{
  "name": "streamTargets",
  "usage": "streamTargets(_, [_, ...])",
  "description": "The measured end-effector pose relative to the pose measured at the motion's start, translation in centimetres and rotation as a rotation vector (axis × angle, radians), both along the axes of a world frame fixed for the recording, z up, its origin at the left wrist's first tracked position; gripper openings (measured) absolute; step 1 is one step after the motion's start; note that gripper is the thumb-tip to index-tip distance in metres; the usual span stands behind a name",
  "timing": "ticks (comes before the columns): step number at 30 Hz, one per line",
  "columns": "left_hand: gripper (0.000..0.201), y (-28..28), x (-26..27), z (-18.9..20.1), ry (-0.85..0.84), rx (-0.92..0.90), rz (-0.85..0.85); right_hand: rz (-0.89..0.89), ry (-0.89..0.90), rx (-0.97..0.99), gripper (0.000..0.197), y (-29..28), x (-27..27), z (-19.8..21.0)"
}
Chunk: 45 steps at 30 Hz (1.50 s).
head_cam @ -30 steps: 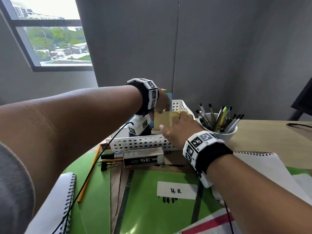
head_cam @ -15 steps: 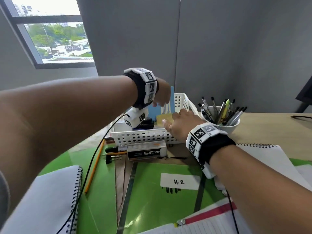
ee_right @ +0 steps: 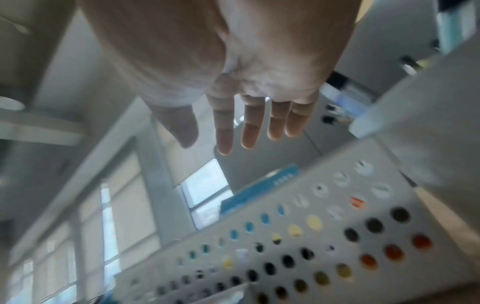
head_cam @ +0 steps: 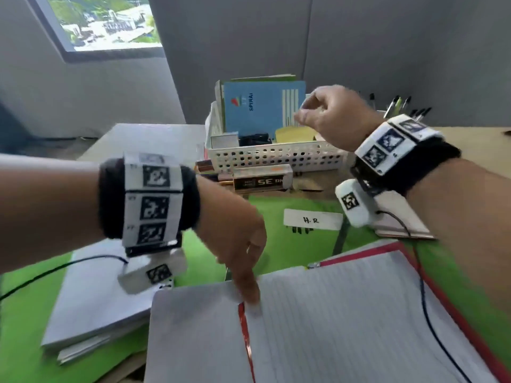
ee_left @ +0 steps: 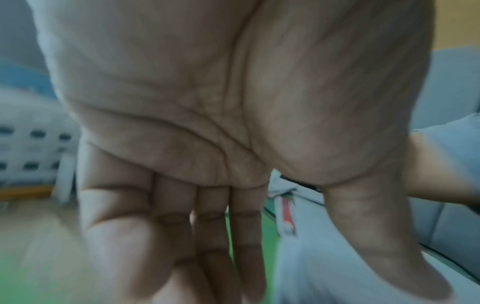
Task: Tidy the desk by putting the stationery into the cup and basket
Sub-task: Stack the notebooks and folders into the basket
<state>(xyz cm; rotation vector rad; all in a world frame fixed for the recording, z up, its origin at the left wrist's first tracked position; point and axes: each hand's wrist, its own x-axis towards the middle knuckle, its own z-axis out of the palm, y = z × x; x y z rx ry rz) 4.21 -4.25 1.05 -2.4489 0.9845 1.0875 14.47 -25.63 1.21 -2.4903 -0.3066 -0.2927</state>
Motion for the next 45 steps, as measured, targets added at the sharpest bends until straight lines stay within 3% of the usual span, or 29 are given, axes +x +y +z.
streamTargets(2, [0.063,0.6,-1.4,-1.3,-0.007,-0.063,0.049,0.173,0.11,-0.095,0.023,0.3,-4.1,1.6])
streamTargets(4, [0.053,0.9,-2.0,-2.3,-0.027,-0.121,0.046,0.363,0.349,-0.289,0.025,0.7,-8.5,2.0])
streamTargets(7, [0.036,1.3,-1.6,-3.0,-0.012,-0.152,0.029,0.5,0.637,-0.523,0.049,1.4,-13.9,0.2])
streamTargets(9, [0.033,1.6,-0.8,-3.0,0.029,-0.173,0.052,0.541,0.635,-0.634,0.068,2.0,-16.3,-1.5])
streamTargets(12, [0.024,2.4,0.8,-2.5,0.109,-0.24,0.147,0.528,0.558,-0.667,0.081,2.1,-17.3,-3.4])
streamTargets(14, [0.02,3.0,1.9,-2.2,0.139,-0.374,0.237,0.502,0.588,-0.643,0.082,2.0,-17.0,-3.6])
streamTargets(17, [0.028,4.1,3.1,-2.0,0.233,-0.664,0.441,0.446,0.627,-0.587,0.062,1.7,-16.2,-3.0])
streamTargets(20, [0.04,5.6,3.7,-2.2,0.41,-0.988,0.636,0.41,0.509,-0.392,0.044,0.7,-14.4,-2.0])
streamTargets(23, [0.065,6.8,4.0,-3.7,0.66,-1.349,0.832,0.299,0.367,-0.07,0.035,-1.0,-12.0,-0.1])
streamTargets(26, [0.091,6.9,3.7,-5.6,1.006,-1.521,0.727,0.158,0.213,0.413,0.041,-1.7,-10.1,1.4])
streamTargets(29, [0.071,5.5,3.4,-6.8,0.98,-1.628,0.701,-0.075,0.015,0.738,0.04,-0.3,-8.6,1.2])
streamTargets(32, [0.043,4.1,3.6,-7.4,0.772,-1.793,0.912,-0.24,-0.094,0.727,0.03,1.7,-7.9,0.1])
streamTargets(35, [0.033,4.4,4.2,-8.0,0.612,-1.932,1.118,-0.149,-0.013,0.632,0.033,3.1,-8.2,-1.0])
streamTargets(41, [0.034,5.1,4.4,-8.5,0.602,-1.972,1.22,-0.035,0.004,0.491,0.056,4.3,-9.0,-1.7])
streamTargets(45, [0.032,5.2,4.6,-8.5,0.642,-1.97,1.267,-0.031,-0.02,0.467,0.058,4.5,-9.5,-2.3])
